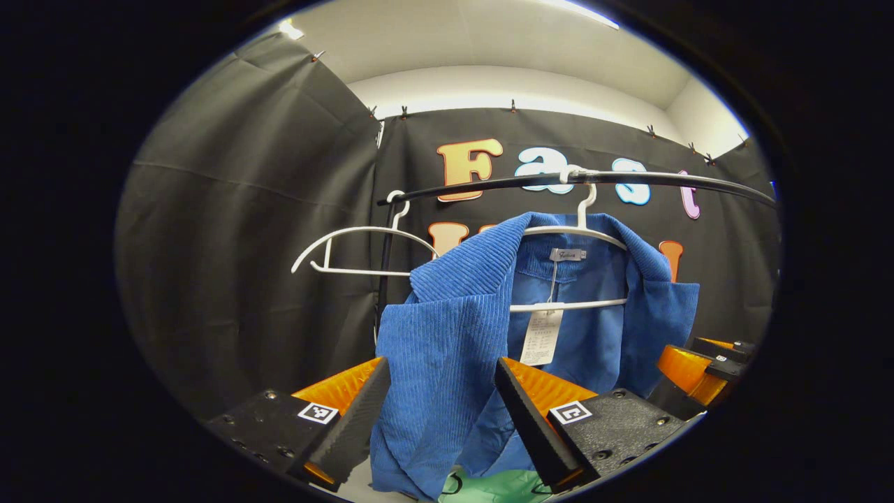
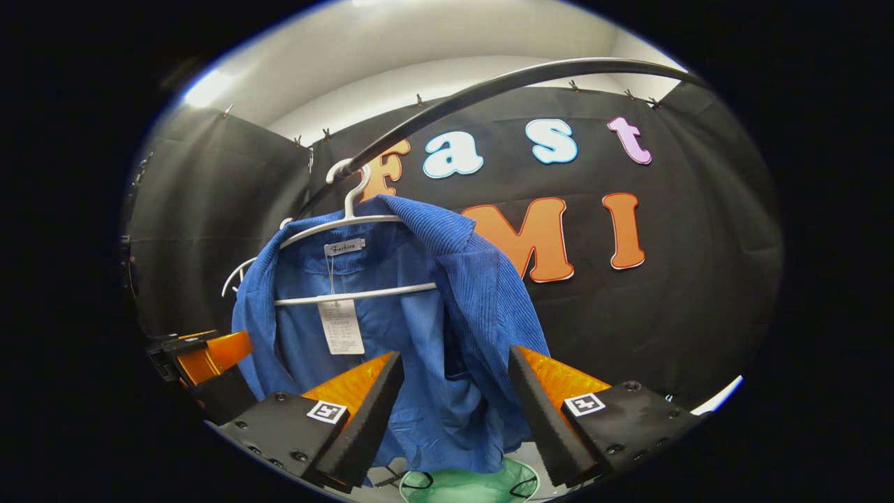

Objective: Grasp the clothes on the hanger with both hands and then place them into the laundry hamper below.

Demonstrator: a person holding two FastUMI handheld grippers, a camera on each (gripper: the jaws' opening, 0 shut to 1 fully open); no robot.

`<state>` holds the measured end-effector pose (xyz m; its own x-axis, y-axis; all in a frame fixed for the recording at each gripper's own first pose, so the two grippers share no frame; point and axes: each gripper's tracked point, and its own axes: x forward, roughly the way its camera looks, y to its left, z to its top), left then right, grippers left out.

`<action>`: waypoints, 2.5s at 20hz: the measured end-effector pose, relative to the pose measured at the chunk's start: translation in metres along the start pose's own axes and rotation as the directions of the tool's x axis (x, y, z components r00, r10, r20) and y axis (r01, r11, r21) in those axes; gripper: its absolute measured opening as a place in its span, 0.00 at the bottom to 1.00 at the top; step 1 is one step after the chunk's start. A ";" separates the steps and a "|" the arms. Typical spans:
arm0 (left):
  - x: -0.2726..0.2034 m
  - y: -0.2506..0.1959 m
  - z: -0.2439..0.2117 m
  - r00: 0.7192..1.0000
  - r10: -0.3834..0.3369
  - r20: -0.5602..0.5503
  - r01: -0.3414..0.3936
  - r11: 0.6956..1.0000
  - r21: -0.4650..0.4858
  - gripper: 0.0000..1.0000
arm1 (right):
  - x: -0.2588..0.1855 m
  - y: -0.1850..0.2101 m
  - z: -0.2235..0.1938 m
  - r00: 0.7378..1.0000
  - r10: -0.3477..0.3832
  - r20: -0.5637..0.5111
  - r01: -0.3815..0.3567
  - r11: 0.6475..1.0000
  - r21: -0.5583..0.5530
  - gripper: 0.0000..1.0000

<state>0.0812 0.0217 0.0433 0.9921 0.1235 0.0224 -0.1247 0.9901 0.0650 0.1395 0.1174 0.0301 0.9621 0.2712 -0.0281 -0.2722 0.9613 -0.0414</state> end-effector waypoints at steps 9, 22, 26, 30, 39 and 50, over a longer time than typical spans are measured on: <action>0.020 -0.004 -0.001 1.000 0.016 -0.001 -0.016 1.000 0.020 0.92 | 0.056 -0.017 -0.015 0.999 -0.025 -0.034 0.025 1.000 0.014 0.98; 0.032 0.002 -0.016 0.999 0.027 -0.036 -0.027 1.000 0.001 0.50 | 0.093 -0.046 -0.021 0.990 0.119 -0.078 -0.094 0.959 0.268 0.13; 0.028 0.006 -0.014 0.998 0.016 -0.060 -0.016 1.000 0.002 0.11 | 0.083 -0.043 0.003 0.972 0.235 -0.032 -0.211 0.919 0.333 0.12; 0.019 -0.005 -0.003 0.994 -0.079 -0.075 0.077 0.996 -0.033 0.00 | 0.071 -0.042 0.031 0.954 0.297 0.030 -0.288 0.889 0.355 0.08; 0.006 0.023 0.031 0.996 -0.073 -0.057 0.066 0.992 -0.110 0.00 | 0.059 -0.045 0.070 0.931 0.360 0.062 -0.353 0.846 0.399 0.08; 0.000 0.061 0.093 0.999 -0.046 0.020 0.049 0.991 -0.128 0.00 | 0.064 -0.068 0.118 0.930 0.347 0.123 -0.363 0.807 0.465 0.07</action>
<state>0.0720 0.0761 0.1400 0.9963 0.0761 0.0390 -0.0736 0.9954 -0.0622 0.2217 0.0748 0.1494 0.8019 0.5917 0.0827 -0.5618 0.6996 0.4414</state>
